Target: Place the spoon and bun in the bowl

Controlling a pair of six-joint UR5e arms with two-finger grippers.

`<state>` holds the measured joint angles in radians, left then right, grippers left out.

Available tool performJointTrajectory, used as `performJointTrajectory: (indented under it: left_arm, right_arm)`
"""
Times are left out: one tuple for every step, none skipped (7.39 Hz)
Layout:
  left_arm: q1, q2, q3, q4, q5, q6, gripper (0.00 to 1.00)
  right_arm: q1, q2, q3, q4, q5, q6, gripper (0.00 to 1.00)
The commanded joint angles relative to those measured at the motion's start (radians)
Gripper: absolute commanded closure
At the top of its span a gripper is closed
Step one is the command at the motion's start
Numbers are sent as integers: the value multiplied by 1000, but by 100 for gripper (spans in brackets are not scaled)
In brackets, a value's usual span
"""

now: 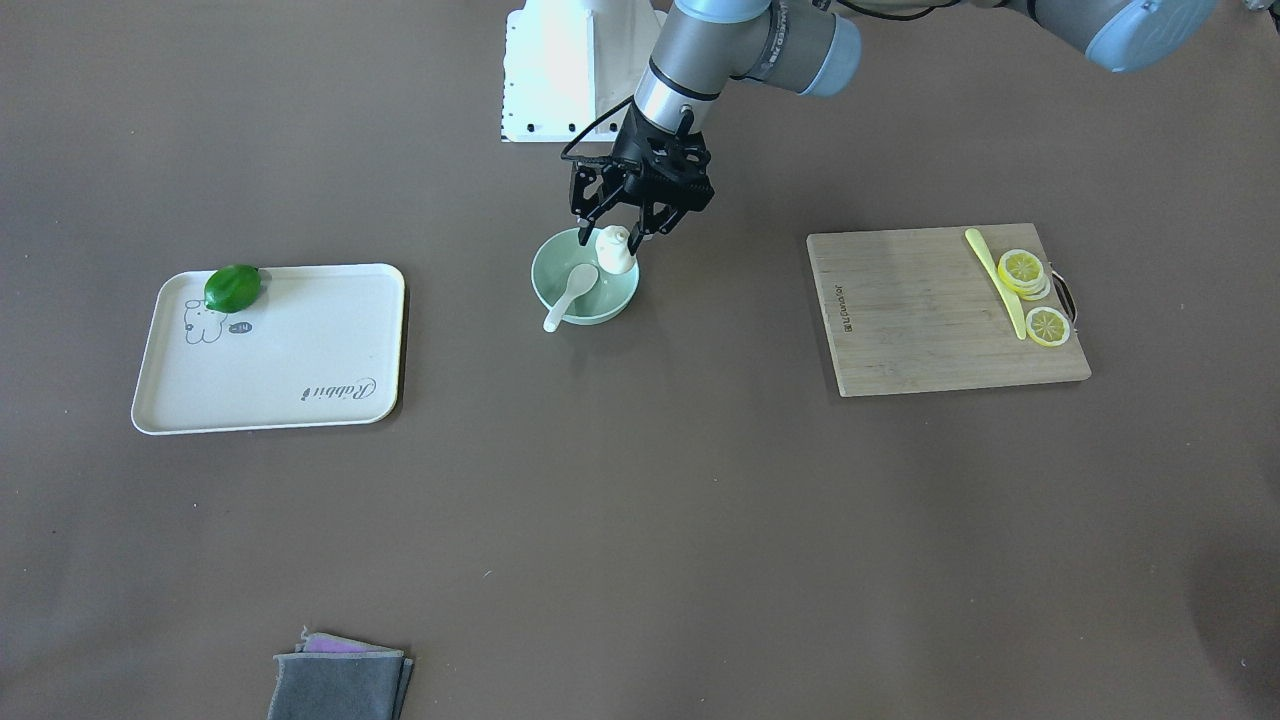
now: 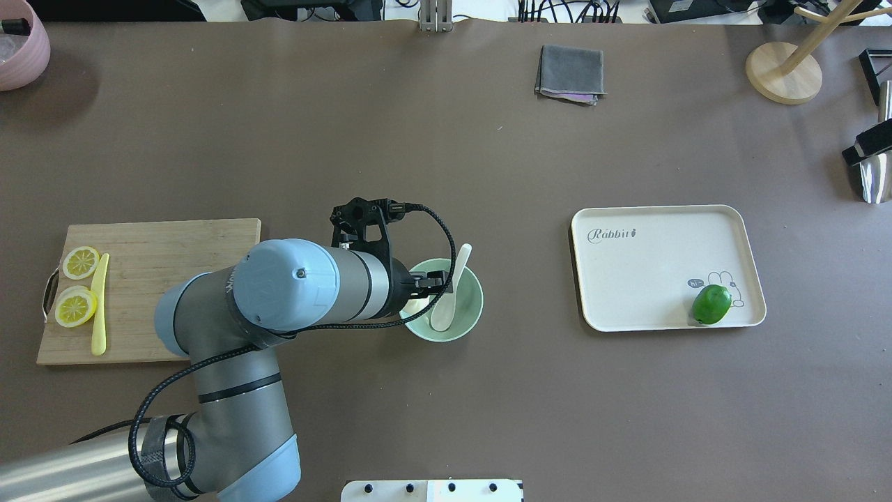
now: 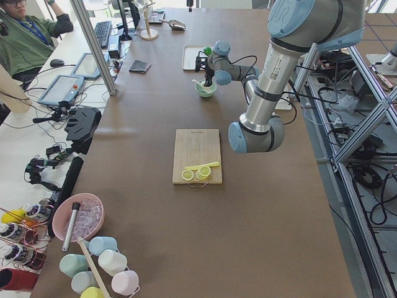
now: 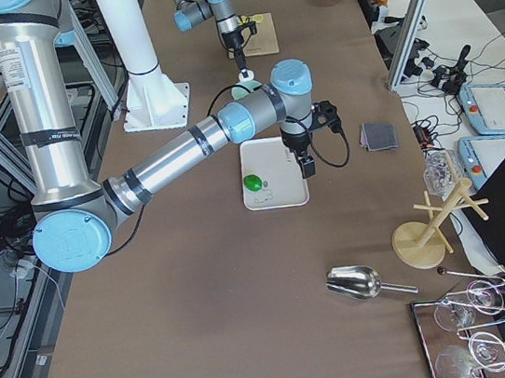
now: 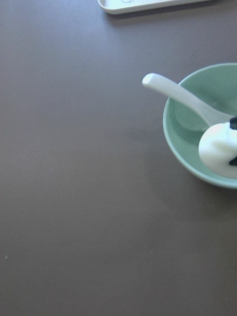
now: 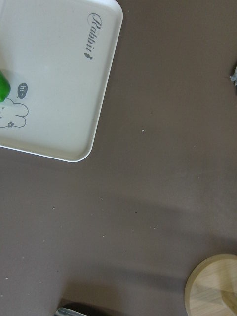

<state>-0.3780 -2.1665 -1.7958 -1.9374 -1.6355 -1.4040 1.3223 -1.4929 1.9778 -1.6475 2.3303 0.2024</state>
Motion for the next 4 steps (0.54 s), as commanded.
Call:
performJointTrajectory:
  left_arm:
    - [5,4,-10,0,26,-1,2]
    - [-31,16,-35,0,16,10,2]
    - [-118,84,-57,8,-79,51,2]
    - [-230,194,-56,9,-207,197,2]
  right_arm:
    - [0,0,0,0,0,0,0]
    - [0,-1,0,0,0,0,0]
    - [0,-6,-3,0,-2,-1,0]
    - [0,-16,-7,0,-5,-1,0]
